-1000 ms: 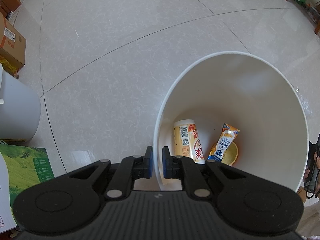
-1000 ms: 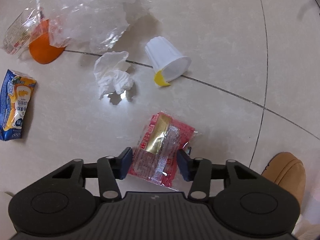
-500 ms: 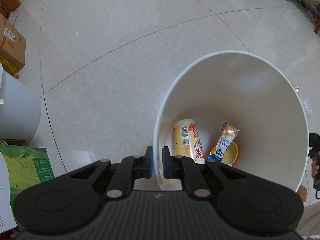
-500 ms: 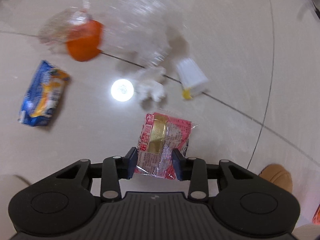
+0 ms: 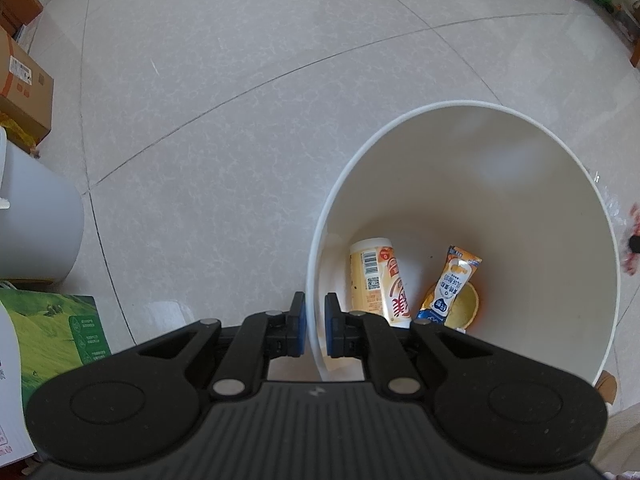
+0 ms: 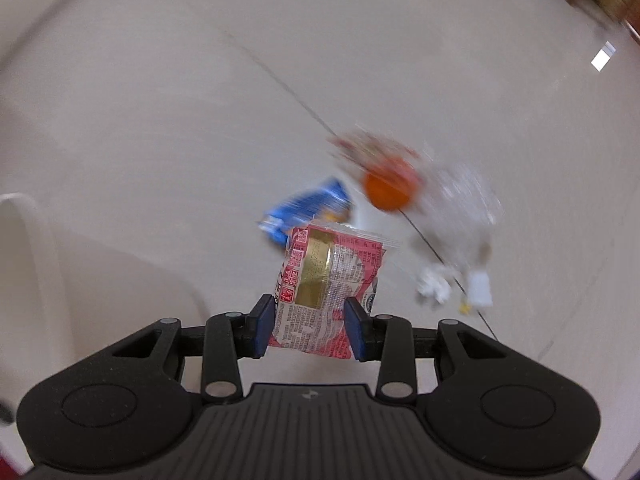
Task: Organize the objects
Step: 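Carry the pink packet over the bin and release it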
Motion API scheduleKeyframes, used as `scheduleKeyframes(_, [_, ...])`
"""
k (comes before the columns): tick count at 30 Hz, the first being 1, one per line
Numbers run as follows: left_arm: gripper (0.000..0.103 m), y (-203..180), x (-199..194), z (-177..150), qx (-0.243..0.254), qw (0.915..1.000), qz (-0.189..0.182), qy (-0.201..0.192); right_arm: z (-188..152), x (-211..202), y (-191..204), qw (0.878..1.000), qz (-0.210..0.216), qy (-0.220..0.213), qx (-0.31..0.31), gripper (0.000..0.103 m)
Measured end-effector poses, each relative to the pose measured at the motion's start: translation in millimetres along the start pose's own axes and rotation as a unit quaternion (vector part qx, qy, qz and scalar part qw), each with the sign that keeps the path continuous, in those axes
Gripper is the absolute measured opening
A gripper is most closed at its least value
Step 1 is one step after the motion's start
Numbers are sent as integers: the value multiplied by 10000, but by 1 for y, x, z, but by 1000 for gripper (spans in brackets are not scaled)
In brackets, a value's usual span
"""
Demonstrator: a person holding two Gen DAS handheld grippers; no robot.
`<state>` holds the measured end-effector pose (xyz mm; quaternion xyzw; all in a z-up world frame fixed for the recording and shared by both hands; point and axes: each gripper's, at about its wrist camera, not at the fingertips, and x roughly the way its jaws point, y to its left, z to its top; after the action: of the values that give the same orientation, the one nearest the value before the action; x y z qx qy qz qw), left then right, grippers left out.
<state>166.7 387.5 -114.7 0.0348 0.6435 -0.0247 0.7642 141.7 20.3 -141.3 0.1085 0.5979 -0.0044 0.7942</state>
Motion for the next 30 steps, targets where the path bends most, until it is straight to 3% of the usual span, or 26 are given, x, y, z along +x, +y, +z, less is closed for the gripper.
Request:
scheduleKeyframes(9, [7, -3, 0, 0, 33, 10000, 56, 0, 2, -87, 78, 9866, 862, -415, -1322, 43])
scheduleKeyframes(19, [7, -2, 0, 0, 34, 10000, 50, 0, -22, -99, 137, 9576, 1446, -371, -2465, 44])
scheduleKeyframes(20, [7, -2, -1, 0, 31, 10000, 50, 0, -24, -100, 141, 9550, 1513, -397, -2521, 48])
scheduleKeyframes(24, [7, -2, -1, 0, 27, 10000, 43, 2, -34, -107, 155, 9465, 1551, -572, -2770, 87])
scheduleKeyframes(30, [7, -1, -1, 0, 14, 10000, 39, 5, -41, -106, 153, 9395, 1370, -812, -3031, 100])
